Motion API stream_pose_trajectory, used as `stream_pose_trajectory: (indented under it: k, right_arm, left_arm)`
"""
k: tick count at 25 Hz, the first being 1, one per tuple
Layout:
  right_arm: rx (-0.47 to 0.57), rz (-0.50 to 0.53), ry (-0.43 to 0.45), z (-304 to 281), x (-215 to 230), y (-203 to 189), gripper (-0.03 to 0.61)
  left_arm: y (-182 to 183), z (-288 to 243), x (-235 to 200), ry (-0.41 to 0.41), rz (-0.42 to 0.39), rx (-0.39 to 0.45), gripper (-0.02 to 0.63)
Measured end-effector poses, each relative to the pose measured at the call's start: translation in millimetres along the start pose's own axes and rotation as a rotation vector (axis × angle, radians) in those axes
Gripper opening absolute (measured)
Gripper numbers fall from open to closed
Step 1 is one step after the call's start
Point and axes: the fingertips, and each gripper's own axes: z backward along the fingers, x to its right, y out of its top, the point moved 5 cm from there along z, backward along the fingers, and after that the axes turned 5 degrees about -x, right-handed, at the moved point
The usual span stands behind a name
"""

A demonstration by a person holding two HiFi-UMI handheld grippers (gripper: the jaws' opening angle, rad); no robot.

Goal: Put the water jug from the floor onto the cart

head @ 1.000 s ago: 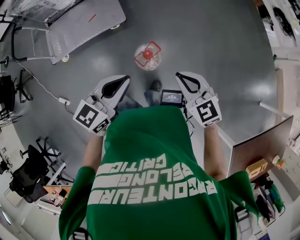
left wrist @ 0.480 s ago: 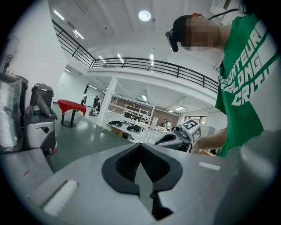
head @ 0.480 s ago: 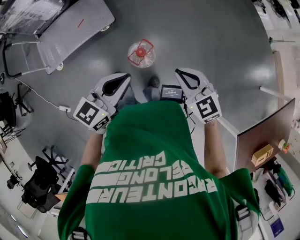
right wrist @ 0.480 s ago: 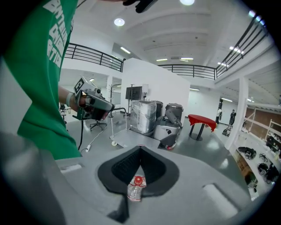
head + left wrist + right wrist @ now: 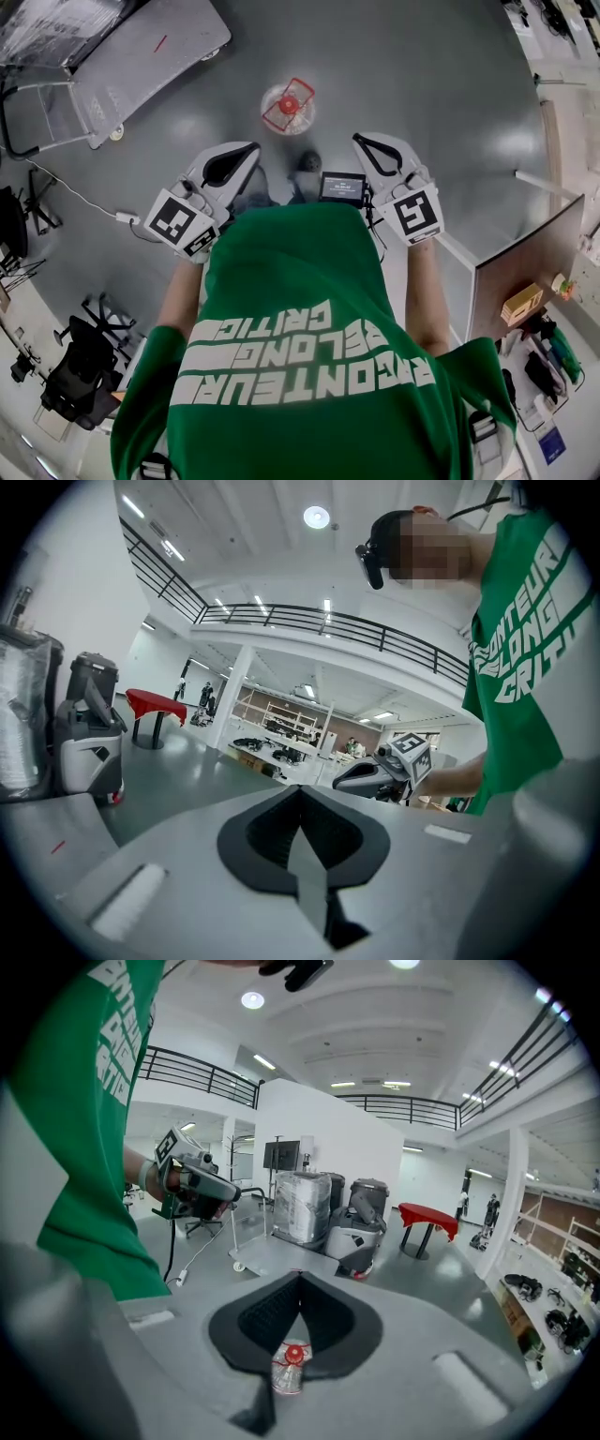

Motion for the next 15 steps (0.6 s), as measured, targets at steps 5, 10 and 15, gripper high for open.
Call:
stream_pose_trajectory:
  k: [5, 10, 15]
  right_arm:
    - [-0.002, -0.001, 0.005, -10.9, -5.3, 9.0, -0.008]
    - [-0.018, -0.011, 0.011, -27.0, -12.3, 5.9, -0.008]
    - [-0.004, -0.013, 0.015, -29.6, -20.8, 19.0, -0.008]
  left_arm:
    - [-0.5, 13.0, -9.5, 0.003, 0.008, -0.002, 0.015]
    - [-8.6, 23.7, -20.8, 0.021, 0.016, -0.006, 0.015]
    - [-11.1, 36.6, -25.0, 0.019, 0.039, -0.007, 0.015]
